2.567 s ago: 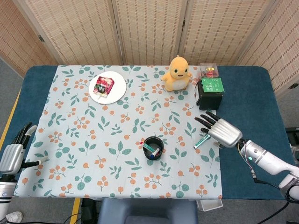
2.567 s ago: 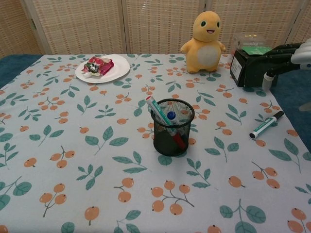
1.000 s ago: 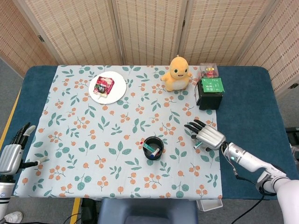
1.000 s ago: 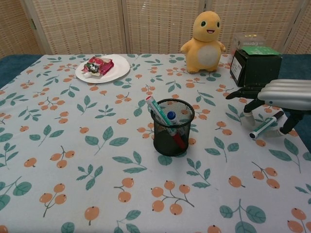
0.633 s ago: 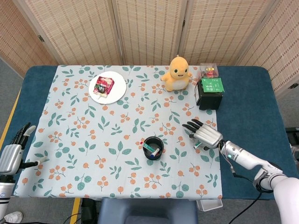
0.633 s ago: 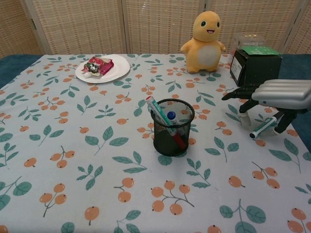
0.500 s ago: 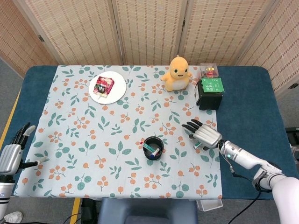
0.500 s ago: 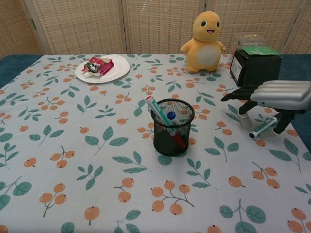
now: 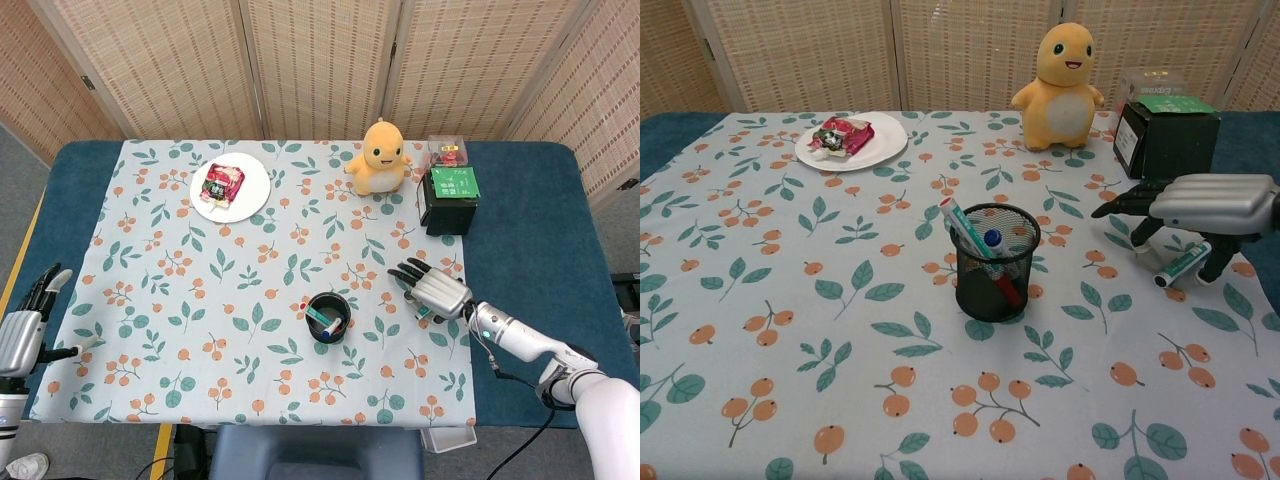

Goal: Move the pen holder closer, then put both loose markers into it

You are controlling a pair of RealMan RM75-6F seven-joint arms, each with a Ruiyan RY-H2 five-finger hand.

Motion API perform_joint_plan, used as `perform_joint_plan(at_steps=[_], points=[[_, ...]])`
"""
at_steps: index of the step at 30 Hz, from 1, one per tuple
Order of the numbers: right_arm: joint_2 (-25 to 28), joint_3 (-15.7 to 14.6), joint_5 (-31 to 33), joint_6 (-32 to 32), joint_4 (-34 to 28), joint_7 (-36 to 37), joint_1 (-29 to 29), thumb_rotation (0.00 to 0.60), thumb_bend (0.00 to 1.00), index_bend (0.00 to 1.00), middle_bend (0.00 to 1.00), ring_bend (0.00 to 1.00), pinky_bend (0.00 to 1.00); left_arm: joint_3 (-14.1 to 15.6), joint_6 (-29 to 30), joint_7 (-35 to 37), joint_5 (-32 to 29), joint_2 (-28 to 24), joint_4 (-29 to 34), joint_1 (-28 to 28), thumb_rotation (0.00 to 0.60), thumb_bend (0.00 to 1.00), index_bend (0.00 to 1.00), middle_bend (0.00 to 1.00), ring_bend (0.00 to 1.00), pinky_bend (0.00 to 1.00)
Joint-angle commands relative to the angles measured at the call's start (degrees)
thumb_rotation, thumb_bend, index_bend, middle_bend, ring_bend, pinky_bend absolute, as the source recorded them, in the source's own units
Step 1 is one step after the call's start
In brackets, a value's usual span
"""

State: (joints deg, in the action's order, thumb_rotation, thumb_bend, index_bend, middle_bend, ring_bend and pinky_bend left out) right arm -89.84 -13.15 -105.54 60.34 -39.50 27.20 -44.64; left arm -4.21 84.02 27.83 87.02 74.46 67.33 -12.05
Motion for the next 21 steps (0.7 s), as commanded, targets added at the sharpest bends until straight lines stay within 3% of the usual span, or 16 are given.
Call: perform_joint_plan(at_steps=[1,5,10,14,21], points=[[0.43,0.19,0.07,1.10,-0.34,0.03,0.05,0.600,0.23,0.64,0.03,0.00,0.00,-0.06,0.37,0.19,0.22,0.18,-0.33,0.00,0.600,0.05,0.00,0.00,0.00,0.20],[1.63,0.49,0.34,2.12,-1.40,-0.84,0.15,0.600,0.23,0.76,0.09,0.00,0.00,0.04,0.33,0.27,0.43,0.44,-0.78,-0.10,0.600,0.05,0.00,0.00,0.00,0.20],[4.51,1.89,1.30,4.93,-5.26,-1.74,0.45,0.600,0.24,0.77,0.10,0.00,0.00,0.05,0.61,0.25,0.61,0.45,-0.66,-0.08,0.600,0.05,0.00,0.00,0.00,0.20],[10.53,4.68,3.61,9.49,-15.12,2.88,0.73,0.600,0.23,0.77,0.11,0.00,0.00,0.10,0.67,-0.36,0.71,0.52,-0.54,-0.11,0.600,0.05,0.00,0.00,0.00,0.20],[22.96,7.95,8.64,7.40,-37.71,12.93,-0.93,0.600,0.21,0.77,0.11,0.00,0.00,0.01,-0.16,-1.18,0.37,0.73,-0.23,-0.48,0.600,0.05,0.00,0.00,0.00,0.20]])
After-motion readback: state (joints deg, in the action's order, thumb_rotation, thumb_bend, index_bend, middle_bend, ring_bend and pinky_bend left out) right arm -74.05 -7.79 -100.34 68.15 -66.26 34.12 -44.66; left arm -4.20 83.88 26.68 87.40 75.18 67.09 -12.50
